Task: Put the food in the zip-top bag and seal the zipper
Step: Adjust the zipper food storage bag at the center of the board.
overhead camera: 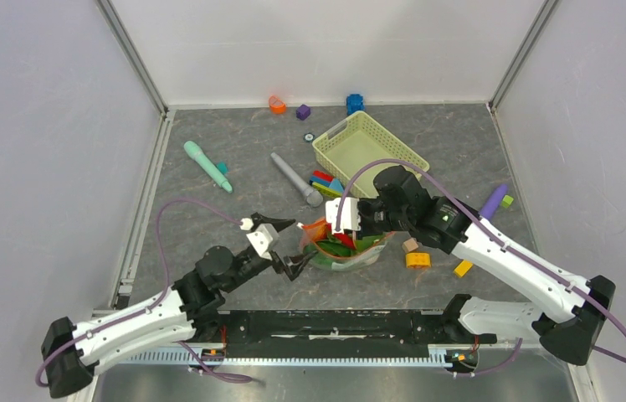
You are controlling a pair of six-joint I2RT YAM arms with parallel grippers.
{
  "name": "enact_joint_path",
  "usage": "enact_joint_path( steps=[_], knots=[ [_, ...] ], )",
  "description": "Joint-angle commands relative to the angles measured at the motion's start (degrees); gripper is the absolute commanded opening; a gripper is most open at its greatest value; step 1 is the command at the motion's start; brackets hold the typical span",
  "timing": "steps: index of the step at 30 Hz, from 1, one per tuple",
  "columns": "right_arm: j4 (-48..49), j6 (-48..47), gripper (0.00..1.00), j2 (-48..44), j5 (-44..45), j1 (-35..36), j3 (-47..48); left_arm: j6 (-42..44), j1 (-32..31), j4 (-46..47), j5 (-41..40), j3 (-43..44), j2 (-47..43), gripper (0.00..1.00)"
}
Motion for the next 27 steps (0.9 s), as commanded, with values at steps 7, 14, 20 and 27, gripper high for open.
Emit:
enact_joint_path(
  steps=[7,14,20,27],
  knots=[
    [1.05,1.11,0.0,0.79,-0.85,-1.22,1.12,-0.33,13.31,7.35,14.66,-2.43,-1.66,1.0],
    [1.04,1.19,0.0,1.28,-0.62,-1.68,1.37,-9.87,27.18,20.31,39.09,0.77,15.3,1.0],
    [1.38,1.54,0.0,1.65,-0.01,-2.51,1.46,-17.98,31.29,38.07,52.22,-1.03,23.01,1.0],
    [1.55,1.46,0.0,1.43,-1.91,-2.83,1.46,-16.94,31.72,38.86,53.38,0.3,25.62,0.88]
  ],
)
